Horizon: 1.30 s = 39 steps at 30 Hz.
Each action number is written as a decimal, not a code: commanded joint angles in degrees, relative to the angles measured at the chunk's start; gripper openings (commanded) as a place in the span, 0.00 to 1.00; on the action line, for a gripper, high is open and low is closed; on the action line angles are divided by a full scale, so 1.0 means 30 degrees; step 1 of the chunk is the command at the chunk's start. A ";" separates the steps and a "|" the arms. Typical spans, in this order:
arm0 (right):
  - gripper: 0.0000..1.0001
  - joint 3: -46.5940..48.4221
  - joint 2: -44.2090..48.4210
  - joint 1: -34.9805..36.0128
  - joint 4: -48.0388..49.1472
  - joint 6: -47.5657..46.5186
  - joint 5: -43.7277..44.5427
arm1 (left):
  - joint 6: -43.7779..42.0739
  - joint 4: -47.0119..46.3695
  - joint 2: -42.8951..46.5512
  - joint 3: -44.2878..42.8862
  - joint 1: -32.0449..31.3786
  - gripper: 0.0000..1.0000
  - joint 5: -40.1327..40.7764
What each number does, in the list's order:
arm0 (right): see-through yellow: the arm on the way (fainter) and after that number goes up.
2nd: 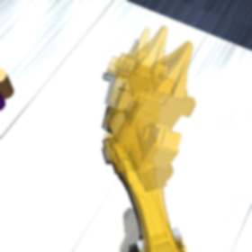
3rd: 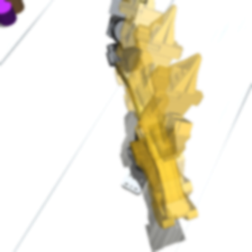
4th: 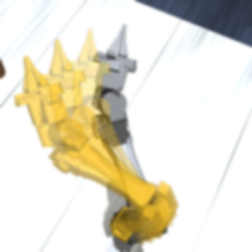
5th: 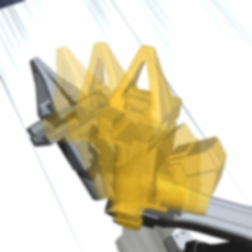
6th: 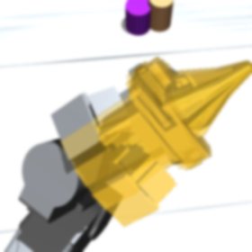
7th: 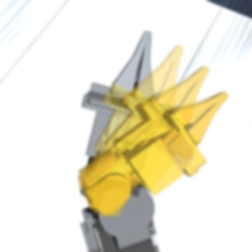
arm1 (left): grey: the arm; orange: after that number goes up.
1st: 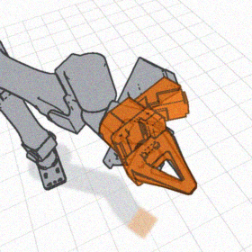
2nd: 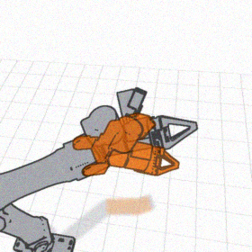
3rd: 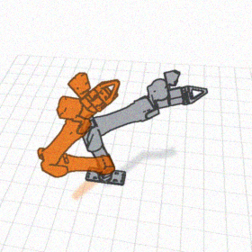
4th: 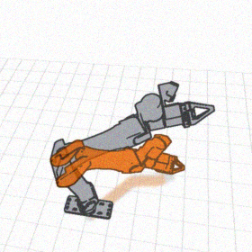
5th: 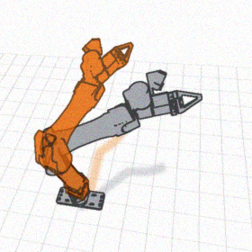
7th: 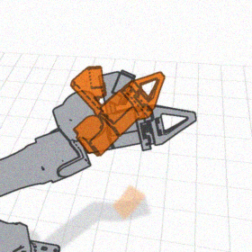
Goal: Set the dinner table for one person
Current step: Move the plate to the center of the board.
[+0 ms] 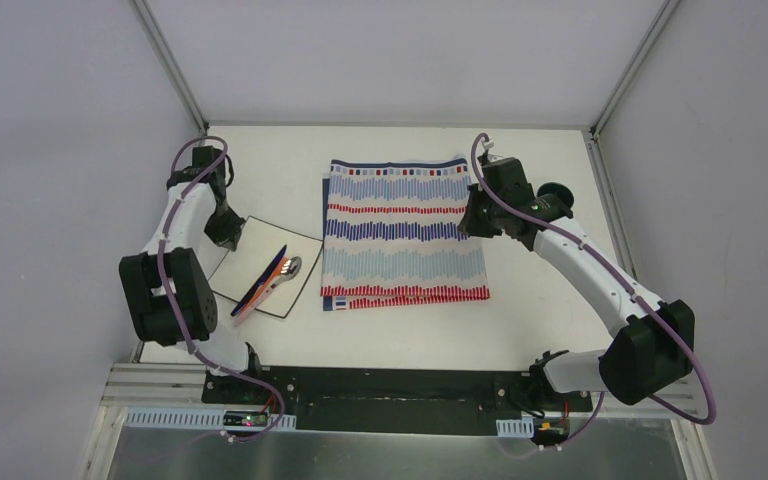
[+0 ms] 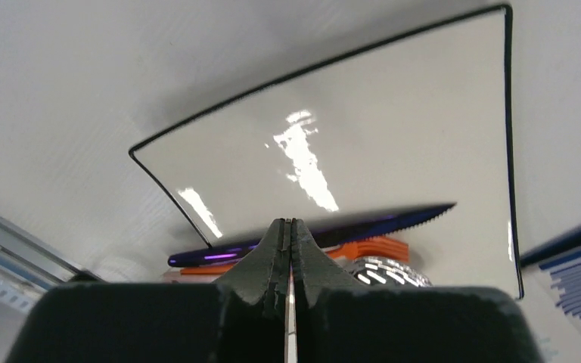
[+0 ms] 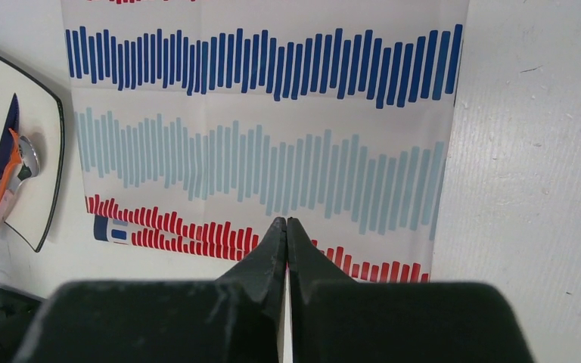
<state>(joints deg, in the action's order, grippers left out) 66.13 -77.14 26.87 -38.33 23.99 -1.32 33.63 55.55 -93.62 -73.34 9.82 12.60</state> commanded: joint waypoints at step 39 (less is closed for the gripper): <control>0.00 -0.1054 0.0197 0.0447 0.1582 0.0049 0.0030 | 0.6491 0.2645 0.9309 1.0990 -1.1488 0.00 -0.2076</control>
<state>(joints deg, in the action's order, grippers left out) 63.75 -77.28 27.99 -36.05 24.03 -1.34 48.73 61.01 -67.24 -42.35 -22.02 3.16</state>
